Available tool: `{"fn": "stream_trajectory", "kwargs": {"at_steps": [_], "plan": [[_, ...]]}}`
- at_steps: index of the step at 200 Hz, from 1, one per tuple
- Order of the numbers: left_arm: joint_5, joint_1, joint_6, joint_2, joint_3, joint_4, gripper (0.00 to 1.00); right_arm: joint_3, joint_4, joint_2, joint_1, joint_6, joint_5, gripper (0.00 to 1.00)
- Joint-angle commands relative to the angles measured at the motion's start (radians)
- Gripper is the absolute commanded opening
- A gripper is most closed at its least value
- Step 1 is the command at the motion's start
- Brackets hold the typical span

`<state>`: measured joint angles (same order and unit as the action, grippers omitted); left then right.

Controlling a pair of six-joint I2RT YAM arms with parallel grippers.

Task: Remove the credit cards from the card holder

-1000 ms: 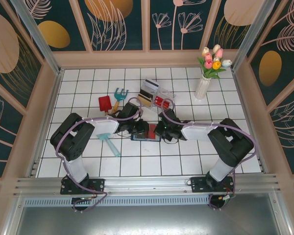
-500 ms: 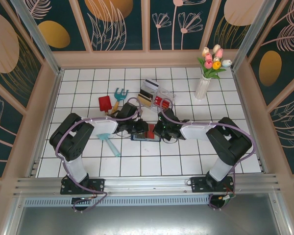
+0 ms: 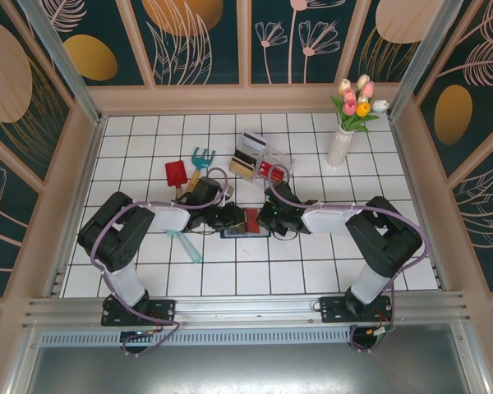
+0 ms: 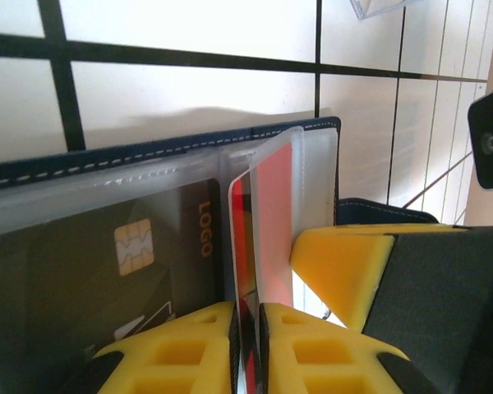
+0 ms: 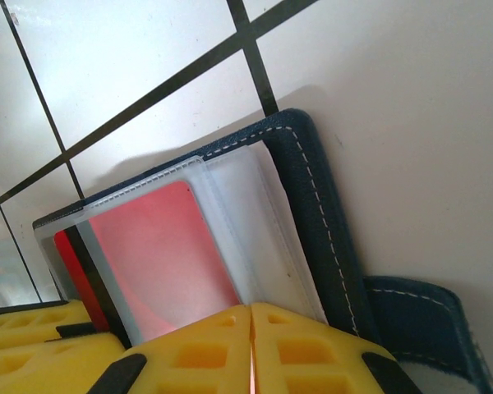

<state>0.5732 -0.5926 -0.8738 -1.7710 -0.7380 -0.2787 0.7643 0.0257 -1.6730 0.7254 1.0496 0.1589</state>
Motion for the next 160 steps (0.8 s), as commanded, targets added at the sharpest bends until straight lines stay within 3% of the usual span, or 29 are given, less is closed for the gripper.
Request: {"fn": "stream_trajectory", "kwargs": {"at_steps": [1,108,160], "plan": [[0.038,0.011,-0.021,0.015,0.031,-0.026,0.15,-0.005,-0.112,-0.048,-0.004,-0.016,-0.041,0.1],[0.016,0.022,0.011,0.038,0.029,0.005,0.0,-0.007,-0.109,-0.05,-0.001,-0.012,-0.043,0.1],[-0.02,0.022,0.052,0.075,0.029,0.065,0.0,-0.005,-0.113,-0.043,-0.001,-0.016,-0.048,0.1]]}}
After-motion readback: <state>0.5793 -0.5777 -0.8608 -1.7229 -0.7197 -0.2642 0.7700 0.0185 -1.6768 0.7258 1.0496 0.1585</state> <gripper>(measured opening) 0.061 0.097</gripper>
